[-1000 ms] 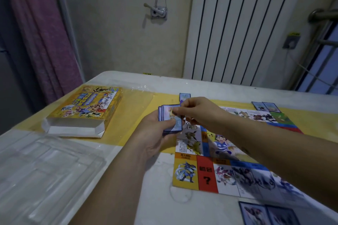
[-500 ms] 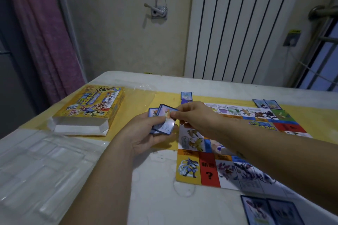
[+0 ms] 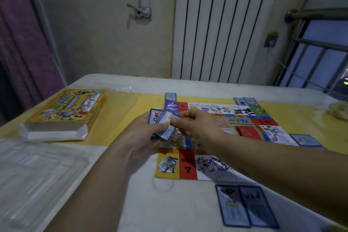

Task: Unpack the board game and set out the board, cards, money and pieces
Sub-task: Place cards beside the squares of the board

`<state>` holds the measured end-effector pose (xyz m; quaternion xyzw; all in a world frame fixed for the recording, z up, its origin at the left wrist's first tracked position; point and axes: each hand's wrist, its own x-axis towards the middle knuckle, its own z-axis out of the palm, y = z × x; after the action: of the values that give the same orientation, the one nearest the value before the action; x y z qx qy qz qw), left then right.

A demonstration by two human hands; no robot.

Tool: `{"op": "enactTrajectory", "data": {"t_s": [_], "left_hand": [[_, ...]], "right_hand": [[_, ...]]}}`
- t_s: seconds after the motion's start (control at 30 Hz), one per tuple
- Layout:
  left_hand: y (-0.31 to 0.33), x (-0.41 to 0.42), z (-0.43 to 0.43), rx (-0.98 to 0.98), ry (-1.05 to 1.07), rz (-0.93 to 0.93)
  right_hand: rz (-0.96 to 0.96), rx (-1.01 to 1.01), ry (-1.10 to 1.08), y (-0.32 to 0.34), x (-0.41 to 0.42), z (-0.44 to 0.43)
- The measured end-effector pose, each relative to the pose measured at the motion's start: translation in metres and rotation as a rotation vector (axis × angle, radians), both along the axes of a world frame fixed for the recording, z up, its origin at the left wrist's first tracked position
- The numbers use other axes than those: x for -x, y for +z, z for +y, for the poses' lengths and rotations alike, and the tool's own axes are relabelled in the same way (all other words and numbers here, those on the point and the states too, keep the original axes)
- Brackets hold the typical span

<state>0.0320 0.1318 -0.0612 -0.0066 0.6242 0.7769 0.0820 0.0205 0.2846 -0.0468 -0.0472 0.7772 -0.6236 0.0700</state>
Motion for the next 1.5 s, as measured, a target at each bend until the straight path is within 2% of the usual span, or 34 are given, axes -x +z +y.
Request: {"op": "enactTrajectory", "data": {"t_s": [0.13,0.37,0.43,0.5,0.57,0.63,0.7,0.77,0.93,1.07,1.27,1.5], "left_hand": [[0.002,-0.007,0.025,0.060,-0.016,0.036],[0.011,-0.004,0.081,-0.031,0.078,0.025],[0.017,0.000,0.095,0.035,0.064,0.071],[0.024,0.006,0.107,0.159,0.014,0.116],[0.032,0.015,0.117,0.314,-0.054,0.184],[0.038,0.026,0.126,0.371,-0.097,0.227],[0.041,0.037,0.136,0.303,-0.092,0.216],[0.043,0.048,0.145,0.148,-0.027,0.186],[0.041,0.086,0.142,-0.362,0.214,0.055],[0.040,0.106,0.130,-0.630,0.242,-0.107],[0.040,0.114,0.112,-0.775,0.243,-0.183],[0.039,0.112,0.111,-0.809,0.225,-0.241]], "right_hand": [[0.001,-0.012,-0.028,0.005,-0.015,0.026],[-0.104,0.096,-0.067,0.022,-0.029,0.074],[-0.174,0.045,-0.023,0.028,-0.030,0.087],[-0.191,-0.109,0.018,0.033,-0.030,0.100],[-0.145,-0.199,-0.002,0.035,-0.025,0.115],[-0.043,-0.264,-0.056,0.038,-0.016,0.128],[0.076,-0.335,-0.092,0.045,-0.003,0.140],[0.140,-0.327,-0.105,0.052,0.012,0.148],[0.131,-0.176,-0.152,0.058,0.066,0.166],[0.140,-0.203,-0.279,0.038,0.128,0.172],[0.259,-0.606,-0.345,-0.005,0.195,0.154],[0.204,-0.723,-0.393,-0.027,0.219,0.145]]}}
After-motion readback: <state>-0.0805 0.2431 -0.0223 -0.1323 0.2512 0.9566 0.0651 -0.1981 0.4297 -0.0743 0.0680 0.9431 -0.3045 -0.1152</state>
